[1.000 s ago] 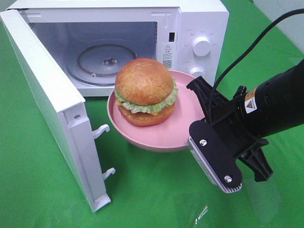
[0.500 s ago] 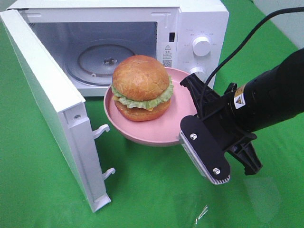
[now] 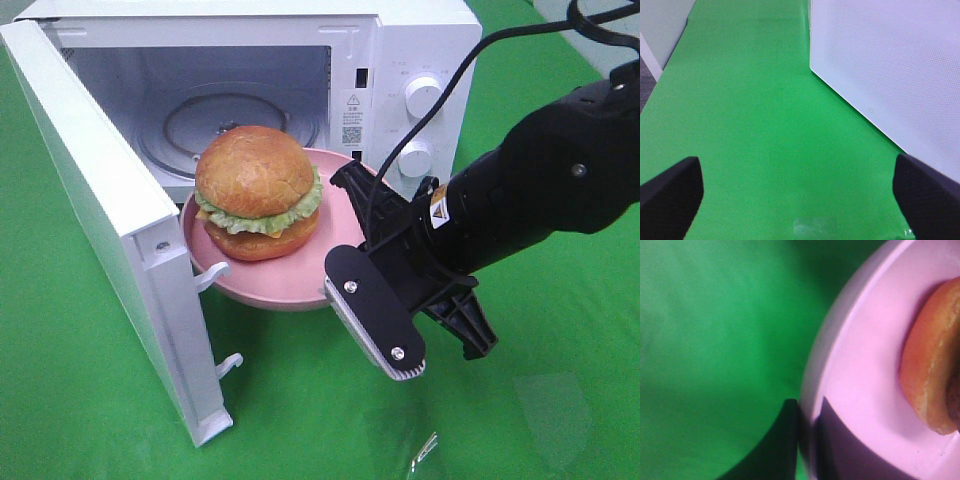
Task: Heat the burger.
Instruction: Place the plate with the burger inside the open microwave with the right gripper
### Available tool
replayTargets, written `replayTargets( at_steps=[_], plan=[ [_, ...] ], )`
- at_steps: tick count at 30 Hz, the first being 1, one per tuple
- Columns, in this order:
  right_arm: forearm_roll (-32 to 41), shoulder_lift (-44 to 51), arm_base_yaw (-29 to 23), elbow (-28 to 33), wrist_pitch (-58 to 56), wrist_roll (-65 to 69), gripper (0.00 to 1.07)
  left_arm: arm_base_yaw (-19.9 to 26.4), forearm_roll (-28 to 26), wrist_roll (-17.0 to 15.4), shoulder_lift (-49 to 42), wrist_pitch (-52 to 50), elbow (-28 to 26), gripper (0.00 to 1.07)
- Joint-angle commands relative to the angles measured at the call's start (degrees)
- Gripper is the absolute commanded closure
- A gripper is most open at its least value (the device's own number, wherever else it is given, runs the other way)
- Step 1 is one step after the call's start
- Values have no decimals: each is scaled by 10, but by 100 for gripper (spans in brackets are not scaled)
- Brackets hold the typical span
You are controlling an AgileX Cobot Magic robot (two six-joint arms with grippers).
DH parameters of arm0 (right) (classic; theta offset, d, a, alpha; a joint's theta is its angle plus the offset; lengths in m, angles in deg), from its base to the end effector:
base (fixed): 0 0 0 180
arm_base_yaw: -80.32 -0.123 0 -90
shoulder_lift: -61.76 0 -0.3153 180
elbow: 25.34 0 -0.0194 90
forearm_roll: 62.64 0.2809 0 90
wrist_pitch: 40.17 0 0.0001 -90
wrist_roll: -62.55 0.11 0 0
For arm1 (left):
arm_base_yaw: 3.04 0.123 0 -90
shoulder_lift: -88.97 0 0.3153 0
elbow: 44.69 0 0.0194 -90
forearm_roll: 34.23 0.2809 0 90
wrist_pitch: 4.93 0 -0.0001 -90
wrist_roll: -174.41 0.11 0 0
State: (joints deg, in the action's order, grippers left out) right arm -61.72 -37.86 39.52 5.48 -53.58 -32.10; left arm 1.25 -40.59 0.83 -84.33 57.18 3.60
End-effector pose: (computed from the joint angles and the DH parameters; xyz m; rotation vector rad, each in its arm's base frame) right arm 0.2600 0.2250 0.1775 -2.3535 0.9839 -0.3669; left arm 0.0041 -0.0105 0.2871 0.0461 2.0383 -0.0156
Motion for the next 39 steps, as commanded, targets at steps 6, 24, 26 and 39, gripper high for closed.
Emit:
replayTargets(
  at_steps=[6, 24, 26, 39],
  plan=[
    [2, -30, -1, -57, 36, -1, 107, -1, -1, 0, -3, -8, 1, 12],
    [9, -93, 0, -131, 23, -6, 107, -1, -1, 0, -3, -8, 1, 12],
    [10, -107, 0, -145, 22, -6, 107, -1, -1, 0, -3, -8, 1, 12],
    [10, -153, 0, -192, 22, 1, 107, -1, -1, 0, -3, -8, 1, 12]
  ],
)
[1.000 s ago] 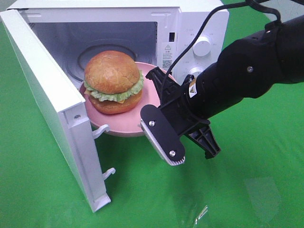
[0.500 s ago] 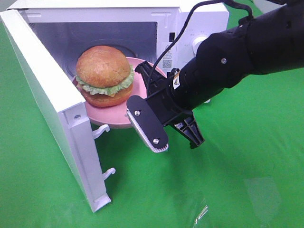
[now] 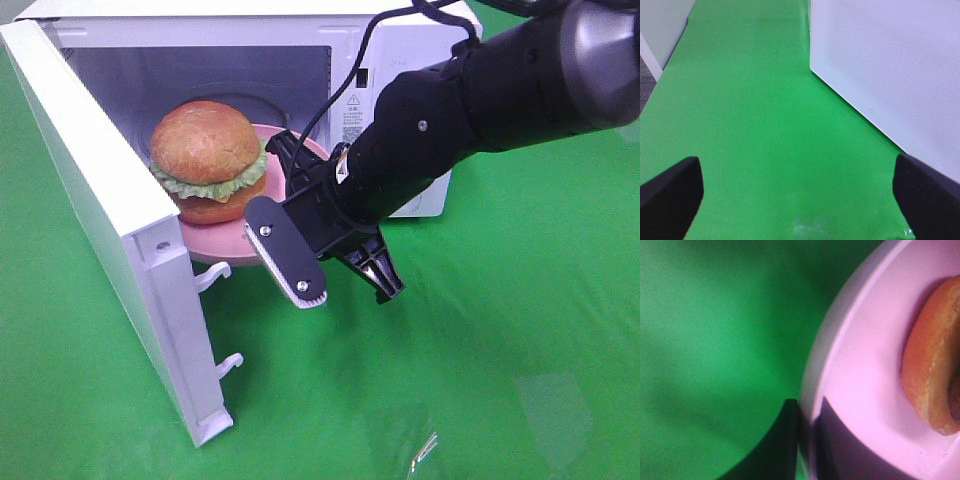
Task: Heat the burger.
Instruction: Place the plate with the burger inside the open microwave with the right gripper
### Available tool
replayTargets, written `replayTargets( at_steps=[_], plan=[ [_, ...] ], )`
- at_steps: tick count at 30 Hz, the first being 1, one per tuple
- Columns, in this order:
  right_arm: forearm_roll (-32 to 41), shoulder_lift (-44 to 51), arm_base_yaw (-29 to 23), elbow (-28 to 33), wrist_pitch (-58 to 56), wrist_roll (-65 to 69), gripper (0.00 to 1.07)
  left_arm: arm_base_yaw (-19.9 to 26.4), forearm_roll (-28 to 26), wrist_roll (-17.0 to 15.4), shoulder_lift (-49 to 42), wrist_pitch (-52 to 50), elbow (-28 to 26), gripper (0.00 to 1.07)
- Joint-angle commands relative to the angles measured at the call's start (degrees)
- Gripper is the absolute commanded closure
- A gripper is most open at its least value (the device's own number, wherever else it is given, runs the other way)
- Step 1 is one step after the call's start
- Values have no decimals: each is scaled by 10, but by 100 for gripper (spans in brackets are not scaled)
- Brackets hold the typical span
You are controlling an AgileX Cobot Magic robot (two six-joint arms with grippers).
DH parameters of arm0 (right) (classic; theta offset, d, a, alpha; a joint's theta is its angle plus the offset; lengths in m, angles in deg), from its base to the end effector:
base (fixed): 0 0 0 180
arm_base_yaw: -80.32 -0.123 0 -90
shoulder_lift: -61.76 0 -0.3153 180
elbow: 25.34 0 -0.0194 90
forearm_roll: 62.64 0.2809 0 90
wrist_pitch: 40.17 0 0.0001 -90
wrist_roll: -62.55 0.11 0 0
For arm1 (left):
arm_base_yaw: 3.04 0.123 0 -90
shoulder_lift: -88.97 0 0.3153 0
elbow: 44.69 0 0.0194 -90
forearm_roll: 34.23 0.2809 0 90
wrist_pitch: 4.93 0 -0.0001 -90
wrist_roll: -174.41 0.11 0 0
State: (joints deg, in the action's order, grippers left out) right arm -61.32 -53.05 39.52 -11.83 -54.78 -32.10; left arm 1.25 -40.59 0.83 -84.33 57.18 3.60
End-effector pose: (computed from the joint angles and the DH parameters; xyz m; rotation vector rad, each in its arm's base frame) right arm 0.3258 0.2821 0.1624 -2.3351 0.9844 -0.3697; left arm 0.0041 -0.0105 0.2871 0.0461 2.0383 -0.0156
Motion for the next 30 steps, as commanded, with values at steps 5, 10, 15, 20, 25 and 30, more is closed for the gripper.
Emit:
replayTargets(
  at_steps=[5, 10, 15, 20, 25, 30],
  plan=[
    [8, -16, 2, -41, 36, 3, 107, -1, -1, 0, -3, -8, 1, 12],
    [8, -30, 2, -62, 34, 21, 107, -1, -1, 0, -3, -8, 1, 12],
    [7, -53, 2, -85, 31, 22, 107, -1, -1, 0, -3, -8, 1, 12],
    [1, -72, 12, -111, 32, 32, 107, -1, -1, 0, -3, -8, 1, 12],
    [-9, -88, 15, -132, 31, 48, 107, -1, -1, 0, -3, -8, 1, 12],
    [-13, -113, 15, -162, 31, 61, 107, -1, -1, 0, -3, -8, 1, 12]
  ],
)
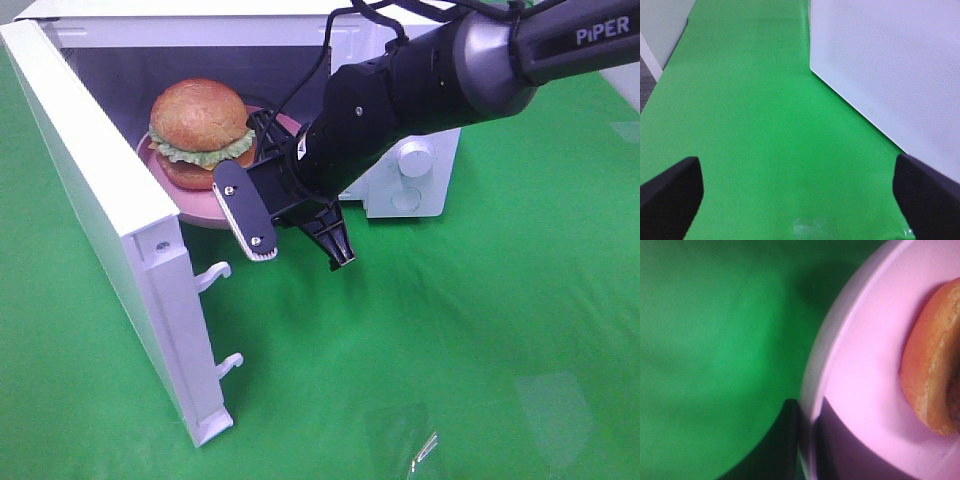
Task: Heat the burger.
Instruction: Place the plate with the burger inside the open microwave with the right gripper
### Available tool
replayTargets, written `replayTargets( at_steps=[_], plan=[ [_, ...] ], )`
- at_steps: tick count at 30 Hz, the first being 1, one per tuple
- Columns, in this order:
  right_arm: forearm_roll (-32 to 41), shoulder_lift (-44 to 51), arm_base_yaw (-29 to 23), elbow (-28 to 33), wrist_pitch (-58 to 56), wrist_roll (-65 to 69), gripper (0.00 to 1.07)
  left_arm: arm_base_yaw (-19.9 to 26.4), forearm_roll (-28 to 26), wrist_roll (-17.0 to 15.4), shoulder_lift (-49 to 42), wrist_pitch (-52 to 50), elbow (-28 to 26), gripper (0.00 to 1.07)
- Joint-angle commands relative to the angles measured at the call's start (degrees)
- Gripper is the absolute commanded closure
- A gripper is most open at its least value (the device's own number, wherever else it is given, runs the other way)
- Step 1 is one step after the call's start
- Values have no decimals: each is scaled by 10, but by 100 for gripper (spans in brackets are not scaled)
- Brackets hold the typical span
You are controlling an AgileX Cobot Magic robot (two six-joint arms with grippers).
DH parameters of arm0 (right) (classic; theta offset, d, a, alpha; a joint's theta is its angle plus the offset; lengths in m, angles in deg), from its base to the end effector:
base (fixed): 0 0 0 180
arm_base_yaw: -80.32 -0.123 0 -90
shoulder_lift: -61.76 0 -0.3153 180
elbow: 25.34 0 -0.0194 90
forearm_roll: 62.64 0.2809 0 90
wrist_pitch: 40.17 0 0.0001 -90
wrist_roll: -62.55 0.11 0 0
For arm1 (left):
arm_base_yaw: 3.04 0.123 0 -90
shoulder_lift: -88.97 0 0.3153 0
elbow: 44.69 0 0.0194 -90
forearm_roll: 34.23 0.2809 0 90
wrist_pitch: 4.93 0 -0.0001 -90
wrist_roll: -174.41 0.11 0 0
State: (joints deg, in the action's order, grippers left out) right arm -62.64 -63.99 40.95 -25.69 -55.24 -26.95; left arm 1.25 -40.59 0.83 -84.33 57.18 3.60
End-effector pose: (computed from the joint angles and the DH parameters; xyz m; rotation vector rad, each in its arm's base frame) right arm 0.3822 0.3136 0.1471 -2.2465 1.0746 -0.3791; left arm 0.0041 -0.0105 0.2871 0.0461 2.0383 -0.0156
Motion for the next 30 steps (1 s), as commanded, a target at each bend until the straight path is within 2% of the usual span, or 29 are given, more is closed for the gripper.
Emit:
replayTargets(
  at_steps=[1, 17, 30],
  plan=[
    [0, -13, 1, -36, 36, 10, 107, -1, -1, 0, -3, -8, 1, 12],
    [-32, -66, 16, -123, 17, 70, 106, -1, -1, 0, -3, -8, 1, 12],
    [-42, -93, 36, -148, 7, 72, 105, -1, -1, 0, -3, -8, 1, 12]
  ],
)
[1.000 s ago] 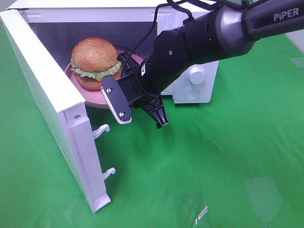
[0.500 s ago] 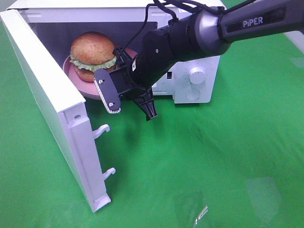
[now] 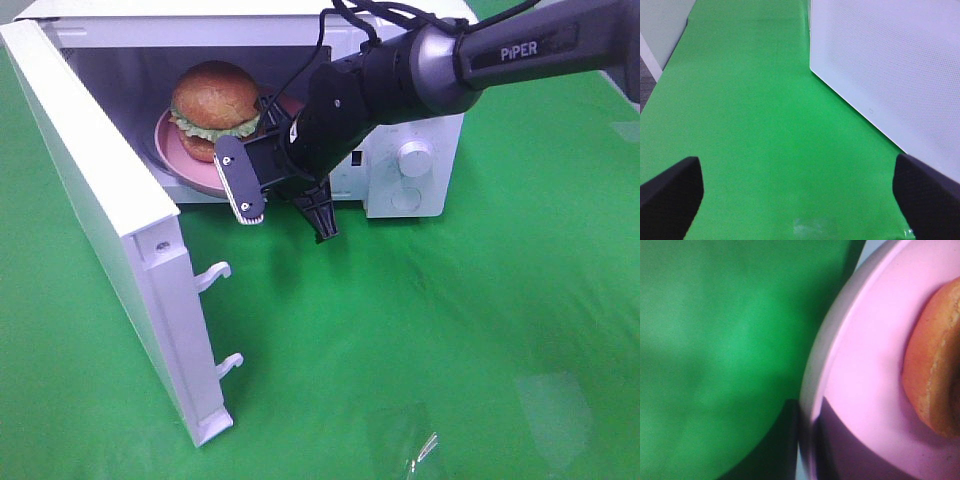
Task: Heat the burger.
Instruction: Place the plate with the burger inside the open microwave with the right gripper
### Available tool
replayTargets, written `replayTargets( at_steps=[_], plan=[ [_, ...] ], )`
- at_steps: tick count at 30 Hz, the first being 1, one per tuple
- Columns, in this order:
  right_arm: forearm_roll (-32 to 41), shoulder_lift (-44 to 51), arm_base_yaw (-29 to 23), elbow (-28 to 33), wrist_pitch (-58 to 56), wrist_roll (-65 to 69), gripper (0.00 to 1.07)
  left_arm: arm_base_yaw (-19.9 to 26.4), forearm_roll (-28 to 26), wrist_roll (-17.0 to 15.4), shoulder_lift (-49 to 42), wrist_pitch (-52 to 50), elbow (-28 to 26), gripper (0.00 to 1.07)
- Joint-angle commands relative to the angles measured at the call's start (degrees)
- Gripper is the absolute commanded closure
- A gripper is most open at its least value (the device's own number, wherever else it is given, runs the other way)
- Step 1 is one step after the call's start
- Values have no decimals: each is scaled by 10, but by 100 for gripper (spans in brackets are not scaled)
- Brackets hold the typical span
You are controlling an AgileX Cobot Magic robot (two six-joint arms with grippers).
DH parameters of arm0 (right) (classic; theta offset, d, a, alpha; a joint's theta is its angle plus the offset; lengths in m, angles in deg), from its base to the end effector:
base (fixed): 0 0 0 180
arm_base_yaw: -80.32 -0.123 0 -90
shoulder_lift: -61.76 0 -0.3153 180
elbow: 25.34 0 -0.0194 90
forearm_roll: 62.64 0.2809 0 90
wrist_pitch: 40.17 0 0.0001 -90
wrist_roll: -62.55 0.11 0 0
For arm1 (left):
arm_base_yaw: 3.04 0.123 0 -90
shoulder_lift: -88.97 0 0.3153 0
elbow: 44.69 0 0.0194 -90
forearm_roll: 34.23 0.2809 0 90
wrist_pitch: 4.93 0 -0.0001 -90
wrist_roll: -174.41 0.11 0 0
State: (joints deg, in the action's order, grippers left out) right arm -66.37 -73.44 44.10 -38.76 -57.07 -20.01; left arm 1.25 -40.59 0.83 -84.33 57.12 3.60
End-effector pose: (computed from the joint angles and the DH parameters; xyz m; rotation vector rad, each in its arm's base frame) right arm 0.4412 0.3205 0.1311 -2.1538 1.1954 -0.4133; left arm 0.0042 -0.0105 0.2872 0.0460 2.0373 -0.0155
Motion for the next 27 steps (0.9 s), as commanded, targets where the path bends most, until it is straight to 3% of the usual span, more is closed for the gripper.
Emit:
replayTargets(
  at_steps=[1, 9, 27],
  plan=[
    [-5, 2, 4, -18, 26, 3, 105, -1, -1, 0, -3, -7, 1, 12],
    [-5, -16, 7, -58, 14, 15, 104, -1, -1, 0, -3, -7, 1, 12],
    [-18, -18, -2, -58, 14, 11, 98, -1, -1, 0, -3, -7, 1, 12]
  ],
)
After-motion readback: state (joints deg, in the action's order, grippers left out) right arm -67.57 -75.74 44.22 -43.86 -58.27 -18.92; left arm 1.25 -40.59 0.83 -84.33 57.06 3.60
